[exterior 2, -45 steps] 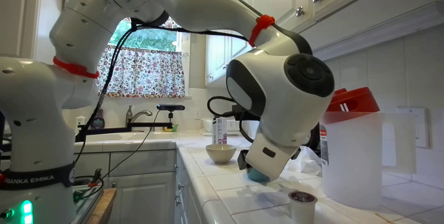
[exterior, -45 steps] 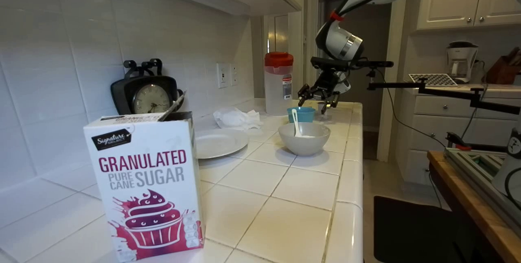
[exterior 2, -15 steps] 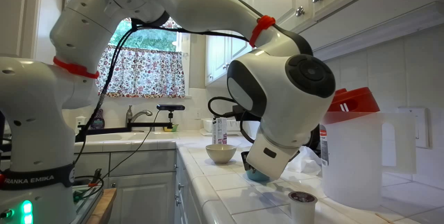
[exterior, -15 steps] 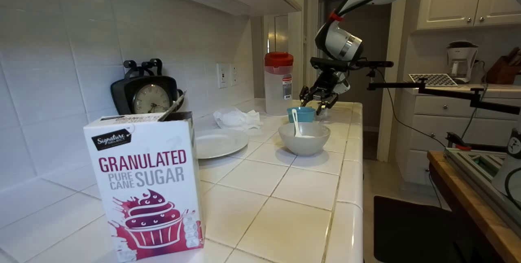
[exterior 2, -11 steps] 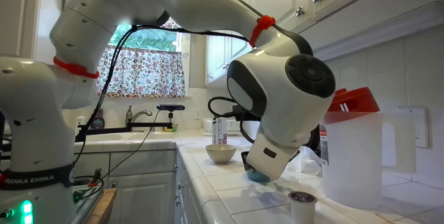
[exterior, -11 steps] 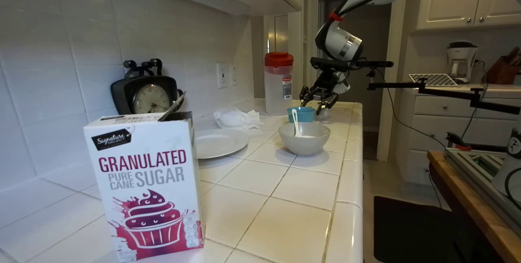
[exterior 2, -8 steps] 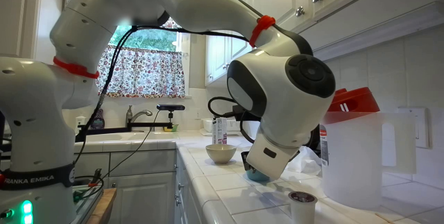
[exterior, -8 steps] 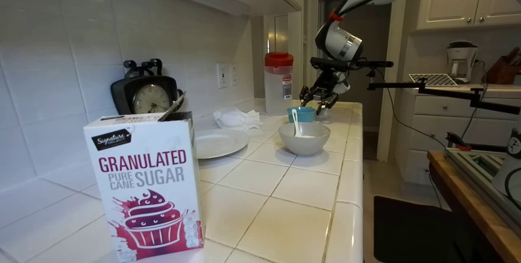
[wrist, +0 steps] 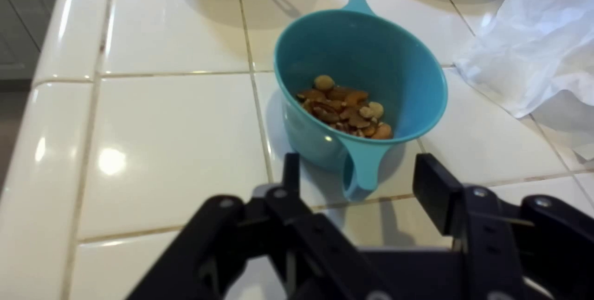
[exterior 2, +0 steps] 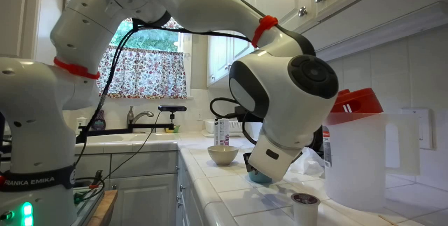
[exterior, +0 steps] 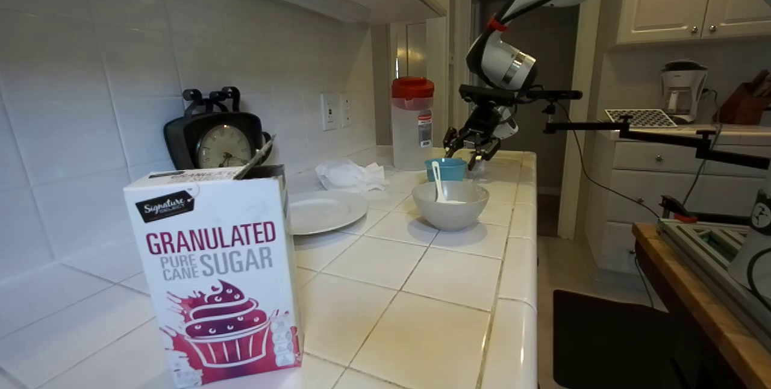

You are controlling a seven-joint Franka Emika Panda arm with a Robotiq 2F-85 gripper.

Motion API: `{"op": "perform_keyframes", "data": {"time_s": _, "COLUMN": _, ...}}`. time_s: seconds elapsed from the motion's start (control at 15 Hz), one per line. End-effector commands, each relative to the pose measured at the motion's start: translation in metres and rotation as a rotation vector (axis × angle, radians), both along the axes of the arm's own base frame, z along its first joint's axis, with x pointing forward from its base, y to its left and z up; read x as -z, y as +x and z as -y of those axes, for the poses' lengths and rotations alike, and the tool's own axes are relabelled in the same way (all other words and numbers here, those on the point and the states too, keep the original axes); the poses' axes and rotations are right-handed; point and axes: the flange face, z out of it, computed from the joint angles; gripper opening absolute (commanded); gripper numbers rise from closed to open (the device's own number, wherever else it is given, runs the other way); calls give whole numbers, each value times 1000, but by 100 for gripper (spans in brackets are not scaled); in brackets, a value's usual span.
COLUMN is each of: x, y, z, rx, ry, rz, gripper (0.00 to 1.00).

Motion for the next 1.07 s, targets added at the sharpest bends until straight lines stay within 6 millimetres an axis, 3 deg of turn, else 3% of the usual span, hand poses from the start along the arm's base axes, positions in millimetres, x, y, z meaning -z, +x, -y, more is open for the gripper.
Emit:
{"op": "perform_keyframes", "data": {"time_s": 0.0, "x": 0, "y": 0, "z": 1, "rx": -1, "ry": 1, "rz": -1, "gripper": 66}}
{"op": "perform_keyframes", "data": {"time_s": 0.07, "x": 0, "y": 0, "z": 1, "rx": -1, "ry": 1, "rz": -1, "gripper": 66}}
{"op": "perform_keyframes", "data": {"time_s": 0.13, "x": 0, "y": 0, "z": 1, "rx": -1, "ry": 1, "rz": -1, "gripper": 91}}
{"op": "perform_keyframes", "data": {"time_s": 0.33, "x": -3, "y": -2, "z": 8, "rx": 10, "ry": -4, "rz": 7, "gripper": 100}}
{"op": "perform_keyframes", "data": {"time_s": 0.6, "x": -4, "y": -9, "z": 19, "rx": 34, "ry": -13, "rz": 6, "gripper": 100}}
{"op": "perform_keyframes", "data": {"time_s": 1.0, "x": -3, "y": -3, "z": 6, "rx": 2, "ry": -10, "rz": 7, "gripper": 100}}
